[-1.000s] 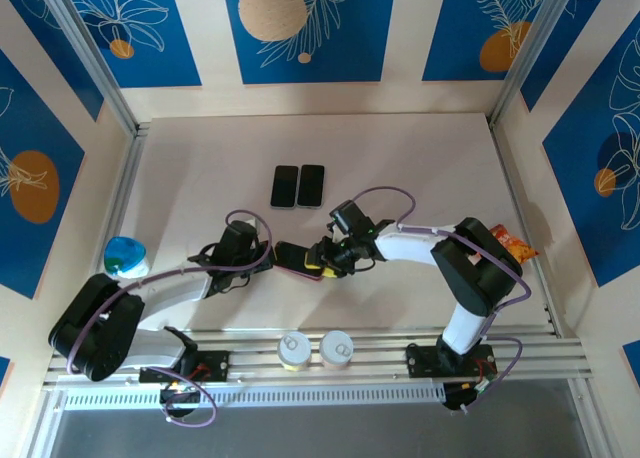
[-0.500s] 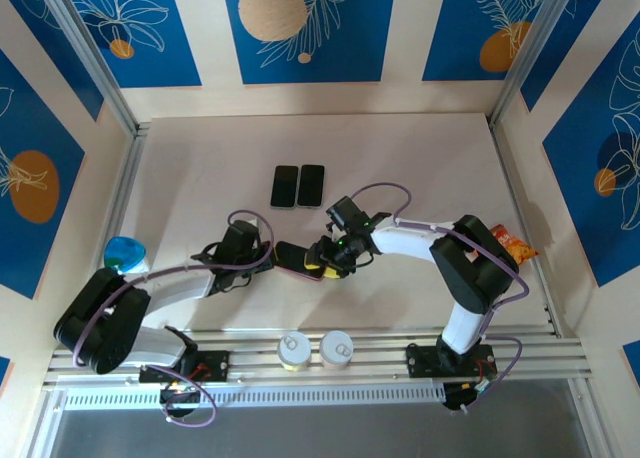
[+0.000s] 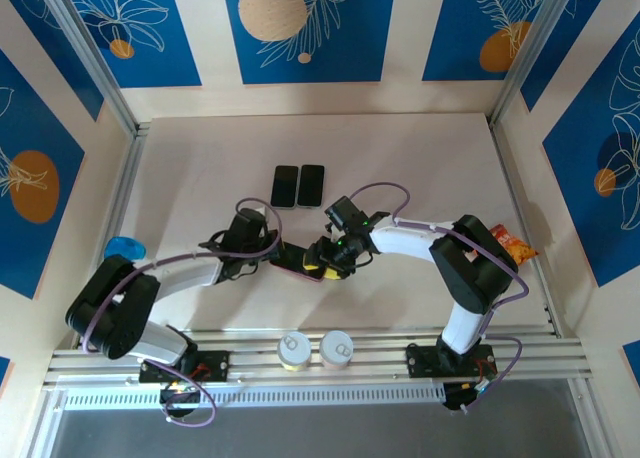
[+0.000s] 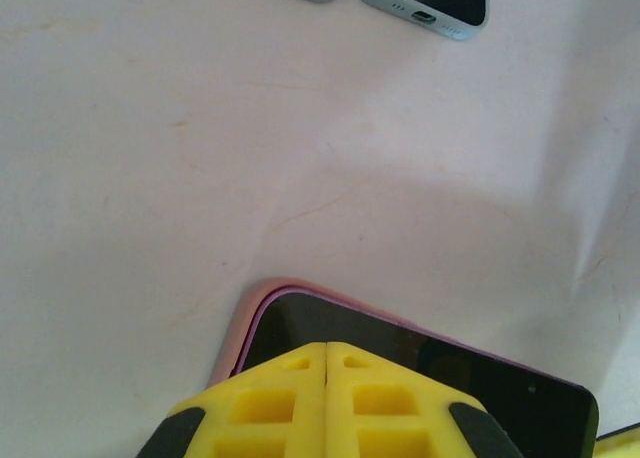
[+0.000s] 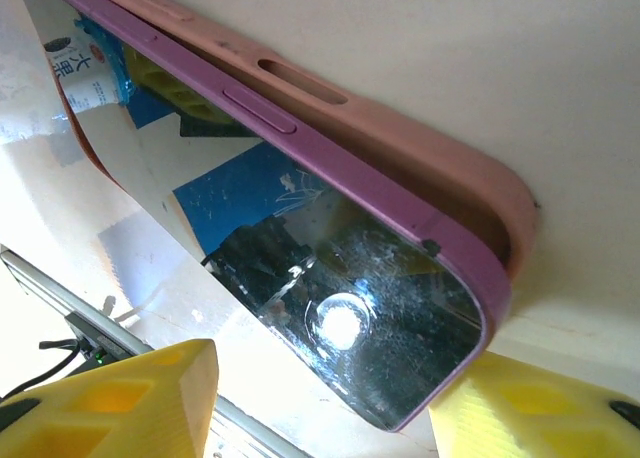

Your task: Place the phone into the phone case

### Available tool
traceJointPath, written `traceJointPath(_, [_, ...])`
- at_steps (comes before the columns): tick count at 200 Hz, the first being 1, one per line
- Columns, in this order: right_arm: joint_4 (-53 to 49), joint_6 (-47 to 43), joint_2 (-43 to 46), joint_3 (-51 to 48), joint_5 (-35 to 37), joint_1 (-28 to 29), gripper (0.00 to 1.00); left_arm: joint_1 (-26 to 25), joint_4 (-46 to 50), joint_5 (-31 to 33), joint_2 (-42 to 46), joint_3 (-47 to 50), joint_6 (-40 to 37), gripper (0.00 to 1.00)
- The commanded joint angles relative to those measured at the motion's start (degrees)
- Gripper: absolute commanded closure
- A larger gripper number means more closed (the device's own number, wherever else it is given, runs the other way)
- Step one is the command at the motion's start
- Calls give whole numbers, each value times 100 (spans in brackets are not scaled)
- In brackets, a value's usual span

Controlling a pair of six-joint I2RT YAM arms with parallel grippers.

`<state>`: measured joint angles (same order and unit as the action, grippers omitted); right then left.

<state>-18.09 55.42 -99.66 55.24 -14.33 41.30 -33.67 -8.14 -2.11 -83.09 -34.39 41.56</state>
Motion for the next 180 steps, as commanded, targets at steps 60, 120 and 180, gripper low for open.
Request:
traceJointPath(60, [-1068,-408,583,-33,157,64,38,-48,-249,-271,-561,-383,-72,100])
traceJointPath(120, [-654,-585,834,-317,111,86,65,-52,-328,-381,-682,-480,-8,100])
traceJointPath(180, [-450,-713,754,-520,311,133,100,-155,-376,-457,-790,-481,84,100])
